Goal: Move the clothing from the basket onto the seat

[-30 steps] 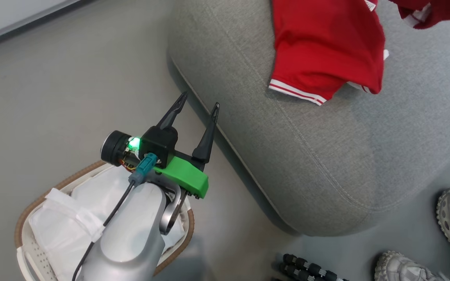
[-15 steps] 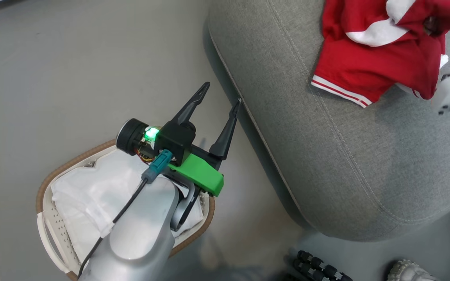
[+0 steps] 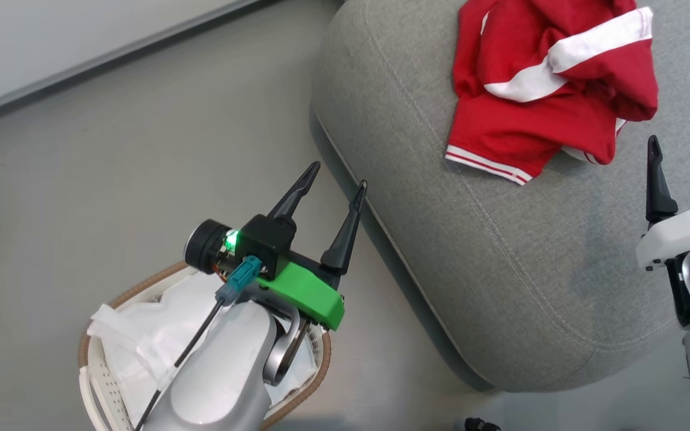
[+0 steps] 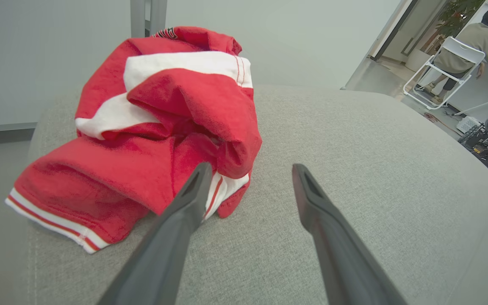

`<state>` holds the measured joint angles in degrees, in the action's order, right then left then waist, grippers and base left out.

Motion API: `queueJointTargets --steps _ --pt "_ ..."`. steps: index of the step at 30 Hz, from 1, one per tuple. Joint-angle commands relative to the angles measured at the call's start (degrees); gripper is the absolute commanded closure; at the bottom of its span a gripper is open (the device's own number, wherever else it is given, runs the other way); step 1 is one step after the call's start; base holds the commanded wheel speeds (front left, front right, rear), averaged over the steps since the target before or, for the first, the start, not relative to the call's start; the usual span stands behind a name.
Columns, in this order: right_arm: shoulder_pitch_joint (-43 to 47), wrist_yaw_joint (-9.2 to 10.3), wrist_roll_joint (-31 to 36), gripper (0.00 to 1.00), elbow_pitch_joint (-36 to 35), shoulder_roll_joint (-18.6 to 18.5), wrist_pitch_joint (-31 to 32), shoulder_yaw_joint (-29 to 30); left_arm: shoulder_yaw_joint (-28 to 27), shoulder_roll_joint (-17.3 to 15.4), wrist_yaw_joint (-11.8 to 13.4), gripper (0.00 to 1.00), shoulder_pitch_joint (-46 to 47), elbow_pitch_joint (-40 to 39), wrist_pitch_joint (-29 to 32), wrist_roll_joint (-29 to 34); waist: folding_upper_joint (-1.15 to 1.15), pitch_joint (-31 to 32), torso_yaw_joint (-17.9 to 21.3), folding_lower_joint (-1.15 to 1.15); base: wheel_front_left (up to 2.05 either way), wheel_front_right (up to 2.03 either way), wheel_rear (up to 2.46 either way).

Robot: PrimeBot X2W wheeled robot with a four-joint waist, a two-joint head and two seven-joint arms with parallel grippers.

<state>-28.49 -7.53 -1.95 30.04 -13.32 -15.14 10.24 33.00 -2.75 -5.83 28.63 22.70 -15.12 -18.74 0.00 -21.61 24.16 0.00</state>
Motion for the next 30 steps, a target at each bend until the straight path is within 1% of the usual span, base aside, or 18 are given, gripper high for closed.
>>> queueJointTargets --steps 1,7,12,16,21,25,30 --pt "1.4 0.08 -0.7 0.00 -1.3 0.5 0.0 0.2 -0.3 -0.3 0.4 0.00 -1.3 0.1 0.0 -0.7 0.00 3.1 -0.1 0.00 0.00 0.00 0.00" --pt "4.0 0.08 -2.7 0.00 -6.4 2.8 0.0 -2.4 -1.9 -0.3 2.1 0.00 -4.2 -0.6 0.0 -1.8 0.00 6.7 -2.7 0.00 0.00 0.00 0.00" --pt "5.1 0.08 -4.6 0.00 -8.8 4.9 0.0 -5.4 -4.9 -0.3 3.5 0.00 -6.4 -0.9 0.0 -1.9 0.00 8.5 -6.8 0.00 0.00 0.00 0.00" --pt "5.5 0.08 -5.6 0.00 -9.3 6.4 0.0 -8.1 -8.5 -0.3 4.8 0.00 -8.2 -1.2 0.0 -0.5 0.00 9.4 -10.4 0.00 0.00 0.00 0.00" --pt "6.1 0.08 -6.2 0.00 -9.0 8.4 0.0 -9.4 -13.7 -0.3 5.9 0.00 -11.0 -1.3 0.0 0.6 0.00 10.4 -14.7 0.00 0.00 0.00 0.00" --pt "6.8 0.08 -5.9 0.00 -8.5 9.3 0.0 -10.4 -17.0 -0.2 6.1 0.00 -13.1 -0.9 0.0 1.5 0.00 11.2 -17.4 0.00 0.00 0.00 0.00" --pt "7.9 0.08 -5.5 0.00 -8.0 9.9 0.0 -10.8 -20.7 -0.2 6.7 0.00 -15.4 -0.2 0.0 2.6 0.00 12.4 -19.7 0.00 0.00 0.00 0.00"
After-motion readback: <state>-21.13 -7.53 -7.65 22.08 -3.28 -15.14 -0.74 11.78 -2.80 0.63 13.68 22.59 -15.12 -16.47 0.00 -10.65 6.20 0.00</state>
